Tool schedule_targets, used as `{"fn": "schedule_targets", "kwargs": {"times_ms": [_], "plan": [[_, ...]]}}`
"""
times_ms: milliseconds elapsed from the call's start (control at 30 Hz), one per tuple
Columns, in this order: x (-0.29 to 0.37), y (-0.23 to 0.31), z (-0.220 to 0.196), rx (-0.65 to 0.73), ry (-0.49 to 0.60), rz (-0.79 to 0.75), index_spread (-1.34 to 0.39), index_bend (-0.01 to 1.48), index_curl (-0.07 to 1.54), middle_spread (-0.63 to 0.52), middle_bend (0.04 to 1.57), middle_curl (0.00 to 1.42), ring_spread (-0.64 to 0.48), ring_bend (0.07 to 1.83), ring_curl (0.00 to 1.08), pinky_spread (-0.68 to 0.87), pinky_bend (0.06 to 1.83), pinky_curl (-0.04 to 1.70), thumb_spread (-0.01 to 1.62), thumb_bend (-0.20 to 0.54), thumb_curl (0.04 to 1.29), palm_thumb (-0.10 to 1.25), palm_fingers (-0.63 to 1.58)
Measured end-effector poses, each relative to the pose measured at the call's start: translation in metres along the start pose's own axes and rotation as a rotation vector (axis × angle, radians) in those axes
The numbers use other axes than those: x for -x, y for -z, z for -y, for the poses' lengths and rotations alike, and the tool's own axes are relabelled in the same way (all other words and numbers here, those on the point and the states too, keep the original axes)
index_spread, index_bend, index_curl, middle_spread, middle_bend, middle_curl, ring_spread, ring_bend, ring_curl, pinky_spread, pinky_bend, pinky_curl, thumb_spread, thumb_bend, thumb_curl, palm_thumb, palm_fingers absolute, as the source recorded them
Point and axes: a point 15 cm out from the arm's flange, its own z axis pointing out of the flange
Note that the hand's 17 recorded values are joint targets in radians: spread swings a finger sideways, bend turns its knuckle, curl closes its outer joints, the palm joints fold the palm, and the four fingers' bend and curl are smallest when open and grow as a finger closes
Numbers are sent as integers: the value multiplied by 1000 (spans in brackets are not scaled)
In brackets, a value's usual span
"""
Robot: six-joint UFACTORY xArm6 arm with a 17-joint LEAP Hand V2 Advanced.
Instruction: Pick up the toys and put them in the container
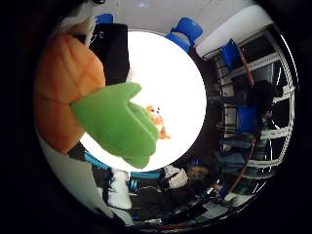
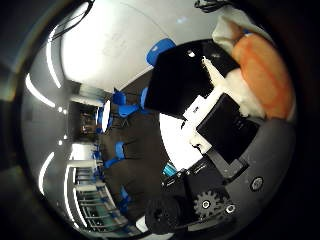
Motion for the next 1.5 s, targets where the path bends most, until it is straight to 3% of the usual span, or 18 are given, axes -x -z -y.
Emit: {"fn": "schedule_targets", "kwargs": {"times_ms": [367, 867, 1033, 1100, 1167, 1267, 1300, 1333, 1400, 1500], "plan": [[73, -12, 39, -95, 6, 59, -341, 879, 1058, -231, 1169, 1033, -264, 1316, 889, -192, 1166, 1240, 923, -18, 705, 1026, 1041], [48, -48, 55, -68, -54, 49, -346, 863, 1068, -232, 1149, 1042, -267, 1304, 894, -203, 1145, 1265, 900, -20, 728, 1013, 1055], [42, -56, 57, -61, -58, 47, -349, 842, 1070, -236, 1142, 1042, -267, 1284, 888, -212, 1135, 1247, 918, -31, 716, 947, 1044], [40, -59, 60, -65, -57, 45, -351, 771, 1041, -236, 1085, 1008, -261, 1254, 846, -241, 1088, 1158, 947, -36, 696, 867, 1070], [37, -64, 59, -53, -58, 45, -357, 554, 989, -233, 1016, 939, -259, 1219, 772, -329, 1015, 1029, 967, -38, 673, 792, 1038], [36, -67, 57, -37, -40, 46, -389, 230, 890, -254, 783, 819, -262, 1112, 678, -464, 978, 900, 1085, -25, 604, 721, 677], [36, -69, 55, -28, -28, 47, -434, 245, 858, -239, 688, 775, -226, 1015, 653, -378, 873, 907, 1122, -29, 575, 689, 378], [36, -71, 53, -18, -15, 48, -475, 244, 799, -216, 614, 727, -176, 926, 602, -275, 820, 890, 1151, -30, 546, 661, 280], [36, -74, 46, 11, 21, 52, -519, 249, 700, -146, 487, 632, -39, 756, 501, -9, 754, 850, 1183, -28, 495, 612, 164], [34, -76, 39, 36, 56, 56, -526, 210, 590, -104, 499, 570, 104, 564, 393, 290, 654, 762, 1198, -25, 443, 563, 135]]}}
